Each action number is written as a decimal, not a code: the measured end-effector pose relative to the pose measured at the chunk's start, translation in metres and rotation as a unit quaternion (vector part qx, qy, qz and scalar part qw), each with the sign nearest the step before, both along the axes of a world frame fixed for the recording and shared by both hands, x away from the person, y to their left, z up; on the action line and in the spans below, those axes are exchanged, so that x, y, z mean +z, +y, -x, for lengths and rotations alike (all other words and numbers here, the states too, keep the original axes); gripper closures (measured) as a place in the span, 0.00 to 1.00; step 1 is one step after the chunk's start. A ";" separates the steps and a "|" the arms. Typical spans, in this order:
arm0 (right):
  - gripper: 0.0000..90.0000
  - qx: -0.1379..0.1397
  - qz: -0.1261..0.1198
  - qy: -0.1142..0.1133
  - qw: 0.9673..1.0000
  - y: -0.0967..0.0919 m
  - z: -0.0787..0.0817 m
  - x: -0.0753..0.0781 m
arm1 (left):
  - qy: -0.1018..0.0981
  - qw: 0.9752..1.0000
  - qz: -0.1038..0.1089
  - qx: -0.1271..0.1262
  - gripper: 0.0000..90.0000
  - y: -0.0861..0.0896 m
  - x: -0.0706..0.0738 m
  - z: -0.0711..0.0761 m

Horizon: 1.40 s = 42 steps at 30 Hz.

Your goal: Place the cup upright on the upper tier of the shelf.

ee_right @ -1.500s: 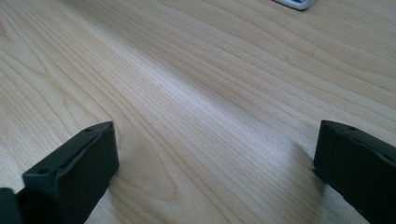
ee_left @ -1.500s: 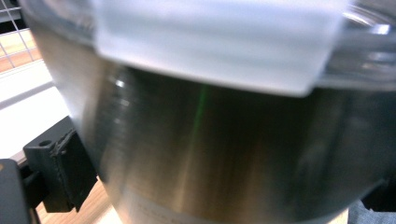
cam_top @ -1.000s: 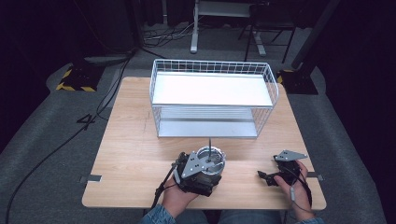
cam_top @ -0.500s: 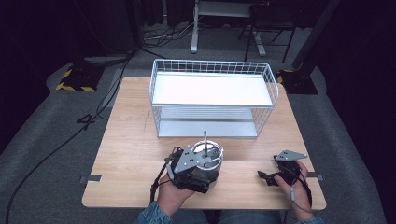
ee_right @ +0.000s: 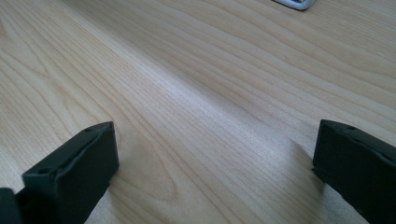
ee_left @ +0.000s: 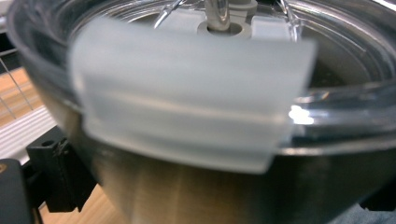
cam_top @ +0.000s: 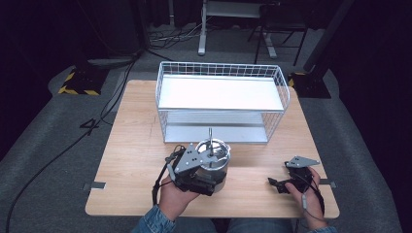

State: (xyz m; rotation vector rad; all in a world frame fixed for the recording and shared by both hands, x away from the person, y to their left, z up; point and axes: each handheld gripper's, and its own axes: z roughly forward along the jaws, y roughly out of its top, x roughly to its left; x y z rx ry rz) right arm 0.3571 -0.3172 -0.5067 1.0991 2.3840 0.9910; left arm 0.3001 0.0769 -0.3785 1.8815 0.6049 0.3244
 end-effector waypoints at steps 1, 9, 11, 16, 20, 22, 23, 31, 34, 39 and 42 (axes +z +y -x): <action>0.00 0.000 0.000 0.000 1.000 0.000 0.000 0.000 | 0.000 1.000 -0.001 0.000 0.04 0.001 0.002 -0.001; 0.00 0.000 0.000 0.000 1.000 0.000 0.000 0.000 | -0.005 1.000 -0.006 0.001 0.04 0.006 0.018 -0.005; 0.00 0.000 0.000 0.000 1.000 0.000 0.000 0.000 | -0.009 1.000 -0.010 0.003 0.04 0.007 0.024 -0.006; 0.00 0.000 0.000 0.000 1.000 0.000 0.000 0.000 | -0.015 1.000 -0.008 0.001 0.04 0.009 0.038 -0.010; 0.00 0.000 0.000 0.000 1.000 0.000 0.000 0.000 | -0.018 1.000 -0.008 -0.001 0.04 0.010 0.050 -0.014; 0.00 0.000 0.000 0.000 1.000 0.000 0.000 0.000 | -0.021 1.000 -0.008 -0.002 0.04 0.010 0.055 -0.016; 0.00 0.000 0.000 0.000 1.000 0.000 0.000 0.000 | -0.022 1.000 -0.007 -0.002 0.04 0.010 0.057 -0.017; 0.00 0.000 0.000 0.000 1.000 0.000 0.000 0.000 | -0.018 1.000 0.007 -0.003 0.04 0.014 0.075 -0.034; 0.00 0.000 0.000 0.000 1.000 0.000 0.000 0.000 | -0.021 1.000 0.007 0.003 0.04 0.015 0.083 -0.040; 0.00 0.000 0.000 0.000 1.000 0.000 0.000 0.000 | -0.022 1.000 0.018 0.011 0.04 0.018 0.096 -0.055; 0.00 0.000 0.000 0.000 1.000 0.000 0.000 0.000 | -0.021 0.999 0.026 0.019 0.04 0.019 0.102 -0.064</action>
